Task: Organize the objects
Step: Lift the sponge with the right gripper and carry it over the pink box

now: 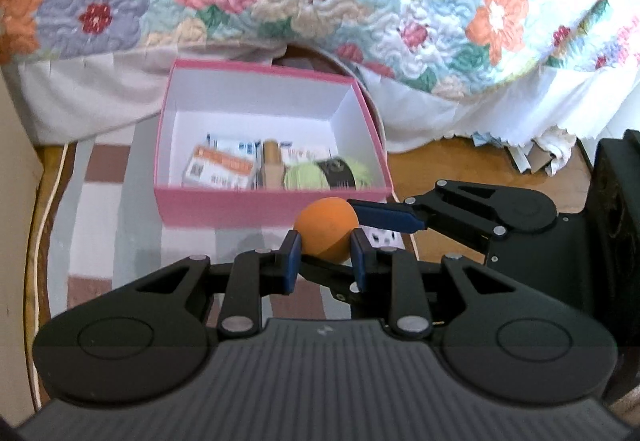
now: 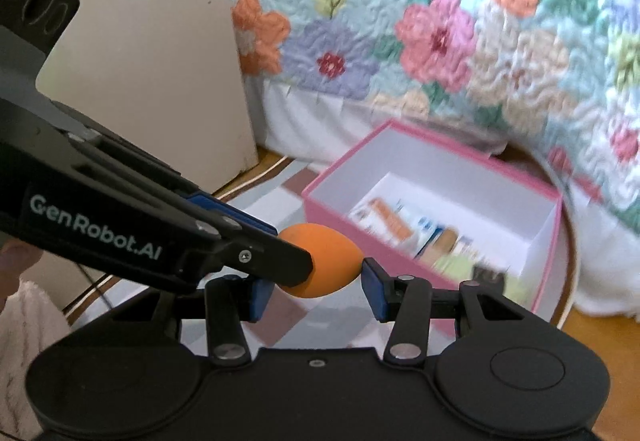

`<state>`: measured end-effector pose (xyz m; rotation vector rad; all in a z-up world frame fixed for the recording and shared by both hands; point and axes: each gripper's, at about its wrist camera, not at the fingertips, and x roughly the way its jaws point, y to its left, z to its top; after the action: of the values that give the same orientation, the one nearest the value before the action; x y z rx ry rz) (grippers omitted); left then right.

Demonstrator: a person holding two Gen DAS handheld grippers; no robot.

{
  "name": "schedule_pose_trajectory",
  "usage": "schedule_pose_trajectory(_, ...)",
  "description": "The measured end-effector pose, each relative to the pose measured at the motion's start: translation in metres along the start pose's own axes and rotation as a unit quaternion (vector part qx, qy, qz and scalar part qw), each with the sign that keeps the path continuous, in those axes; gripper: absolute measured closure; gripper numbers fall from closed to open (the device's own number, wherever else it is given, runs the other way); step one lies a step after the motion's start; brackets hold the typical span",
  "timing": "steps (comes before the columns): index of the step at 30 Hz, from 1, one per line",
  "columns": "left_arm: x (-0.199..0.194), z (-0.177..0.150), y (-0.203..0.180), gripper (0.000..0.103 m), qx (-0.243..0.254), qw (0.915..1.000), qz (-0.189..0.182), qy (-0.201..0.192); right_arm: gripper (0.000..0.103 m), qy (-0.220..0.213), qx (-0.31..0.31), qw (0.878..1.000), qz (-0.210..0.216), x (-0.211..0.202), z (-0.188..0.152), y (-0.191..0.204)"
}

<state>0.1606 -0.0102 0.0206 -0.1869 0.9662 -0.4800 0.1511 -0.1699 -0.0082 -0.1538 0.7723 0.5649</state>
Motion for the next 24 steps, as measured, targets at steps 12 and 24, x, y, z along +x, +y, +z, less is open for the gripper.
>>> schedule_pose_trajectory(12,0.094,0.061,0.037,0.078,-0.052,0.9985,-0.015,-0.006,0.050,0.040,-0.048,0.997,-0.041,0.072,0.047,-0.064)
schedule_pose_trajectory(24,0.205,0.082,0.081,0.077,-0.120,0.9916,0.001,0.049,0.048,0.123,0.062,0.991,-0.005,0.181,0.030,-0.143)
